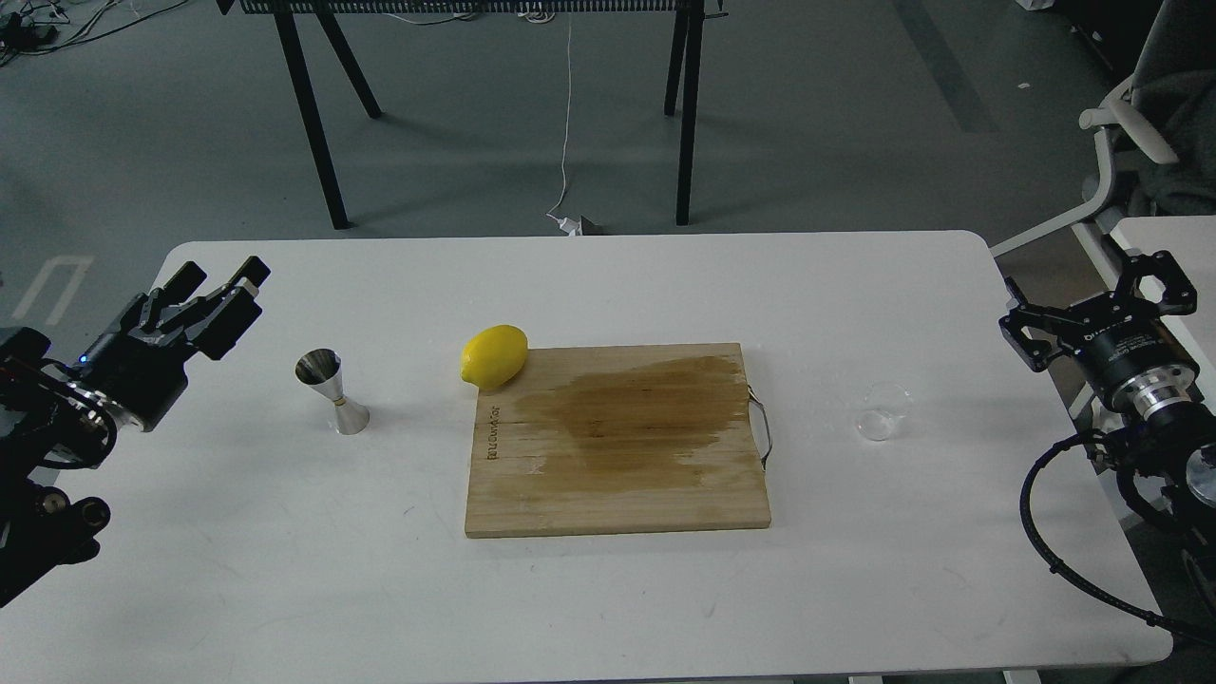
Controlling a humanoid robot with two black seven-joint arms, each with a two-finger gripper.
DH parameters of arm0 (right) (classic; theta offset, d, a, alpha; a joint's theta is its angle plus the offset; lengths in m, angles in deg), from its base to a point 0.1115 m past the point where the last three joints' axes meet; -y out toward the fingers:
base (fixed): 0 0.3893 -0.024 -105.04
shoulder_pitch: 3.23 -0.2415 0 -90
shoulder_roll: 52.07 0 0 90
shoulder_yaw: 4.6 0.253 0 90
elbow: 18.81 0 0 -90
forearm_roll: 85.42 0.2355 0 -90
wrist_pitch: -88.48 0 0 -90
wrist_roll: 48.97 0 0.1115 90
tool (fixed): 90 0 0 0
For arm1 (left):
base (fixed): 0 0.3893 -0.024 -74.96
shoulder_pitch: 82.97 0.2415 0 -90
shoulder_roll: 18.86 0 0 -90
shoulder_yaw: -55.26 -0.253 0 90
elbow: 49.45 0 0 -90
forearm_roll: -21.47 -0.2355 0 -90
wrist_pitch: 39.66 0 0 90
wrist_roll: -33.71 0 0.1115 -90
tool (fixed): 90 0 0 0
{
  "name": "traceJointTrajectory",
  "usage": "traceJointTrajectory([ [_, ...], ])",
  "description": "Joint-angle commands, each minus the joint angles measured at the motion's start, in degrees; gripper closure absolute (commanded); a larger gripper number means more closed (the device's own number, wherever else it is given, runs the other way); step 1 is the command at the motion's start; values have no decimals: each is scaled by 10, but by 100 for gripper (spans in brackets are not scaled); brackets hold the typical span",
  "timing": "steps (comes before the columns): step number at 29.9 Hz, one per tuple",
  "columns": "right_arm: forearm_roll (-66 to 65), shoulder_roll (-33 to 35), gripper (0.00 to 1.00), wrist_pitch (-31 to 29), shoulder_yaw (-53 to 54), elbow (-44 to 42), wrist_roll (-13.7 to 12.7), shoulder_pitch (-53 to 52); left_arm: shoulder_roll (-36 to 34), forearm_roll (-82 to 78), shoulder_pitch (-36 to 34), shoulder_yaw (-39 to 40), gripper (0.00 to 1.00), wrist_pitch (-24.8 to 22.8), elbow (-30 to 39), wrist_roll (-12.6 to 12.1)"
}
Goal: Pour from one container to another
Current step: 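Move the left gripper down toward the metal jigger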
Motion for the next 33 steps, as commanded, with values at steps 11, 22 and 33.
traceJointTrajectory([
  [11, 0, 0, 1, 0, 0, 0, 0, 4, 33, -71, 79, 1, 0, 6, -14, 0],
  [22, 0, 0, 1, 0, 0, 0, 0, 5, 72, -75, 92, -1, 0, 6, -78, 0],
  [33, 0, 2, 1, 0, 1, 0, 0, 10, 108, -75, 89, -9, 0, 6, -124, 0],
])
